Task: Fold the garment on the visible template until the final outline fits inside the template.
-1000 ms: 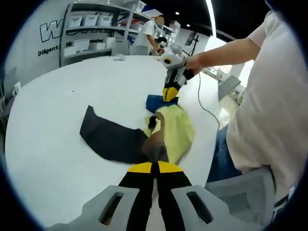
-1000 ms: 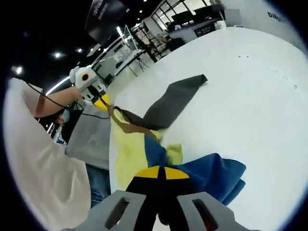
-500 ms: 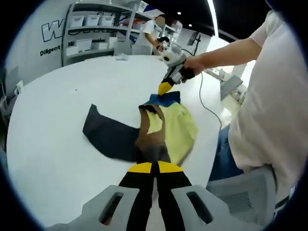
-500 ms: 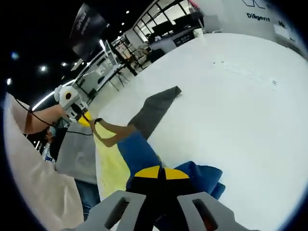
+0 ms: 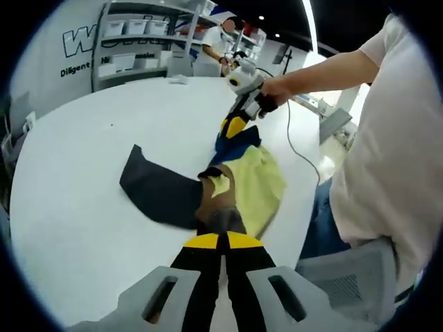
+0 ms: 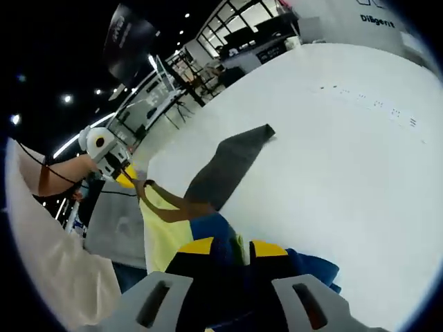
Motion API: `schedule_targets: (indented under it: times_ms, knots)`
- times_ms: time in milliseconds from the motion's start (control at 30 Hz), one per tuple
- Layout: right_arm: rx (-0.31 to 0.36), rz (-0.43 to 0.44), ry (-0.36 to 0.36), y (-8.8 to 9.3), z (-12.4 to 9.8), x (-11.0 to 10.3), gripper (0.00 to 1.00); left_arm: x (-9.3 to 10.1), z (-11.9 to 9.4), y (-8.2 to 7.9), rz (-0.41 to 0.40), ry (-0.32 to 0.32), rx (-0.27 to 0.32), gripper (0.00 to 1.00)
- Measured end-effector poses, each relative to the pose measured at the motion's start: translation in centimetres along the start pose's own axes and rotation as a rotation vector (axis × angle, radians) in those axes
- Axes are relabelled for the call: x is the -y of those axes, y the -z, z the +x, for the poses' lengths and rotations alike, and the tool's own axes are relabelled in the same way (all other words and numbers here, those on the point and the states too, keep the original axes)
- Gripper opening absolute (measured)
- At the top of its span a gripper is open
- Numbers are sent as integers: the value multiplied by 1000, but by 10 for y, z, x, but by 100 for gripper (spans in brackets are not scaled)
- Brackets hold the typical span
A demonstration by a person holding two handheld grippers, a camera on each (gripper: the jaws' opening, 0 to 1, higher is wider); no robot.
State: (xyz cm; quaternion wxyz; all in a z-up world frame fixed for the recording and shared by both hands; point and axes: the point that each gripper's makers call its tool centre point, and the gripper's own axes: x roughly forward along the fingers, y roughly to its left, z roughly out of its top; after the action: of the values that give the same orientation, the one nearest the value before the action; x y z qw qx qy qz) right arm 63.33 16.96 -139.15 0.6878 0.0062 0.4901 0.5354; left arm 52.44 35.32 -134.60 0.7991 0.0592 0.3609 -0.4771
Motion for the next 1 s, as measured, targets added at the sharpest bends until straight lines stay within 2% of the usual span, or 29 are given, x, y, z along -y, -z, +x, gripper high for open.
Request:
schedule_targets:
  times_ms: [33,167,300,400,600,700,1000]
  knots:
    - [-45,-26,-5,3,5,-1,15,0,0,1,-3,-1,0,0]
    - [-145,-50,5,8,21,0,15,1,-1,0,-10,-6,6,0]
    - [-201,-43,2,13,34,0,13,0,-1,0,-18,-12,13,0]
    - [-240,-89,8,19,32,0,0,-1,-1,0,-22,-14,17,0]
    - [-149,-65,1,12,15,-4,0,-4,-3,1,-24,-20,19,0]
    - [-46,-14,-7,2,-1,-12,0,-10,-7,-1,-28,-39,26,0]
    - [71,-9,-28,-1,-40,-40,0,-25,-19,-16,-43,-80,77,0]
